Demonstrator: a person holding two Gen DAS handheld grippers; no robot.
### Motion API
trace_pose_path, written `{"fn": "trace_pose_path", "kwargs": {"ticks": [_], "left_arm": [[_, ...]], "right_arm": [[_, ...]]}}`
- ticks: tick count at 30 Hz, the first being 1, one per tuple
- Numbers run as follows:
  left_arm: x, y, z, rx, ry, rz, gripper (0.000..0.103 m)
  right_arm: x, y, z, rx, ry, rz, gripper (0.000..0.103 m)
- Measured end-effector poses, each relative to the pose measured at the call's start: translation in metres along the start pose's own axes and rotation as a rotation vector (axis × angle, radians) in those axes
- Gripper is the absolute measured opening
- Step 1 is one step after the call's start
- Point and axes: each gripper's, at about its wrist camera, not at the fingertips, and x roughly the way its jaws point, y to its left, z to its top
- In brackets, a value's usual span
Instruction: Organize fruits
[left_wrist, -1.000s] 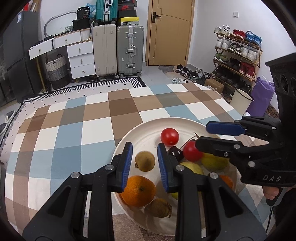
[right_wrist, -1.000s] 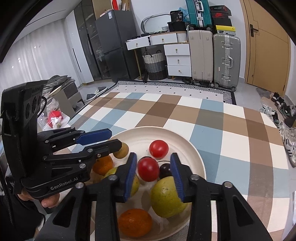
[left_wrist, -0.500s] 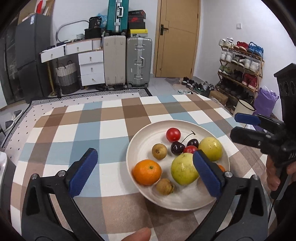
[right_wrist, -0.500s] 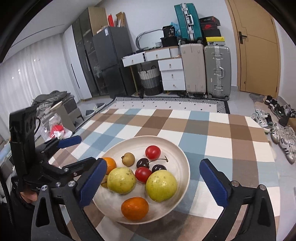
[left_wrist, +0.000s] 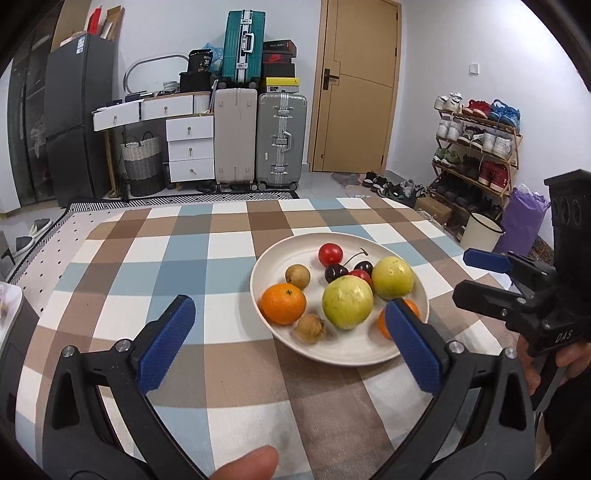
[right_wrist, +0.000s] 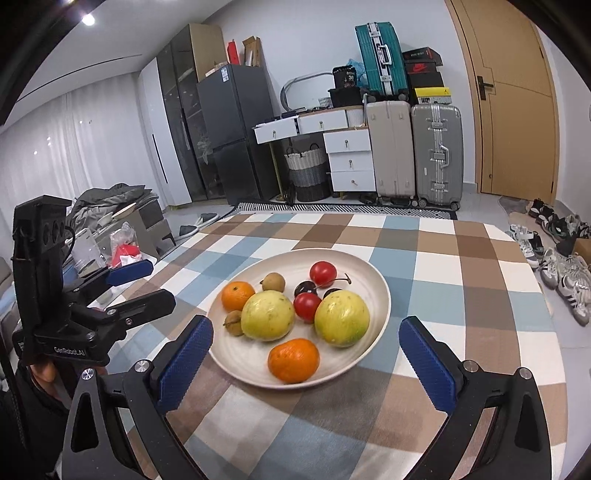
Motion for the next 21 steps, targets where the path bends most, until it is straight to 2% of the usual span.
{"fn": "trace_pose_path", "kwargs": {"ticks": [8, 21], "left_arm": [[-0.012, -0.002, -0.019, -0.01, -0.015, 0.004, 0.103], [-0.008, -0.002, -0.021, -0.018, -0.037, 0.011, 0.103]], "right_arm": [[-0.02, 0.016, -0.022, -0.032, -0.05, -0.006, 0.102], [-0.023, 0.016, -0.022, -0.031, -0.076, -0.051, 0.102]]}}
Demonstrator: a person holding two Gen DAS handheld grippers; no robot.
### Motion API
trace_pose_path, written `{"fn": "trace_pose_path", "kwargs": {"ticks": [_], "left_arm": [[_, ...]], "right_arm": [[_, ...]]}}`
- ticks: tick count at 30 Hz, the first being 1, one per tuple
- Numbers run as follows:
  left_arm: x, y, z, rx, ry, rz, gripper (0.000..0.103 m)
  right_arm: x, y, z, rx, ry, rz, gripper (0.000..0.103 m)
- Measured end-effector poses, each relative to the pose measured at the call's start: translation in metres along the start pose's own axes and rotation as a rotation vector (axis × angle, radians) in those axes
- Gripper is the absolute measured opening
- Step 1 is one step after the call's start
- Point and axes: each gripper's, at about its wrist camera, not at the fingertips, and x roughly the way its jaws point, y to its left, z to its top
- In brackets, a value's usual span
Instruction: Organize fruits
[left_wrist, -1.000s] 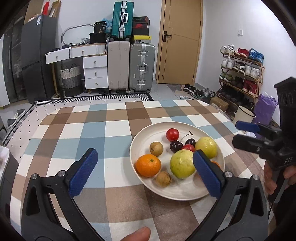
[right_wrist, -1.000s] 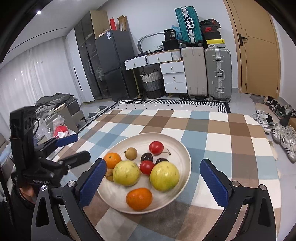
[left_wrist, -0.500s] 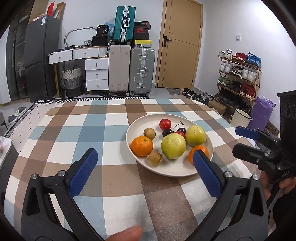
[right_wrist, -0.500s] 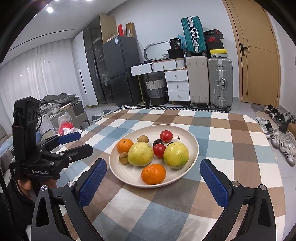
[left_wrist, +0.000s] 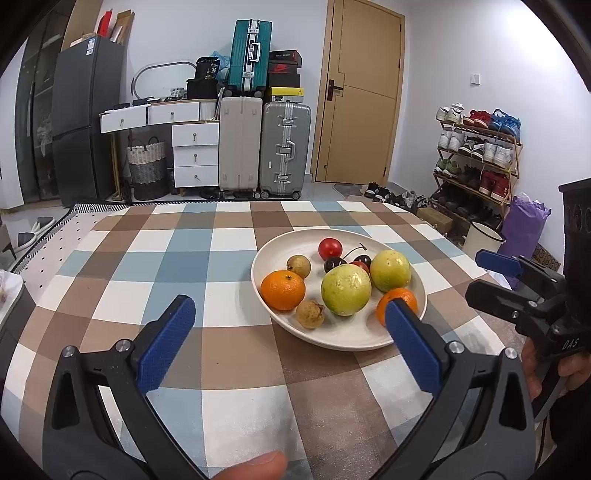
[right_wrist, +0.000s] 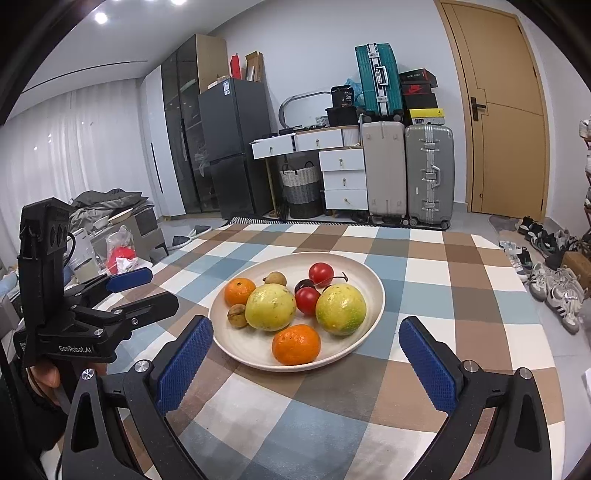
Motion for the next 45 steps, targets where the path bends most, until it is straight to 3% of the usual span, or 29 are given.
{"fn": "trace_pose_path", "kwargs": {"ticks": [45], "left_arm": [[0.0009, 0.0052, 0.0008, -0.008, 0.001, 0.005, 0.103]], "right_arm": [[0.0008, 0.0028, 0.0002, -0.023, -0.009, -0.017, 0.103]]}}
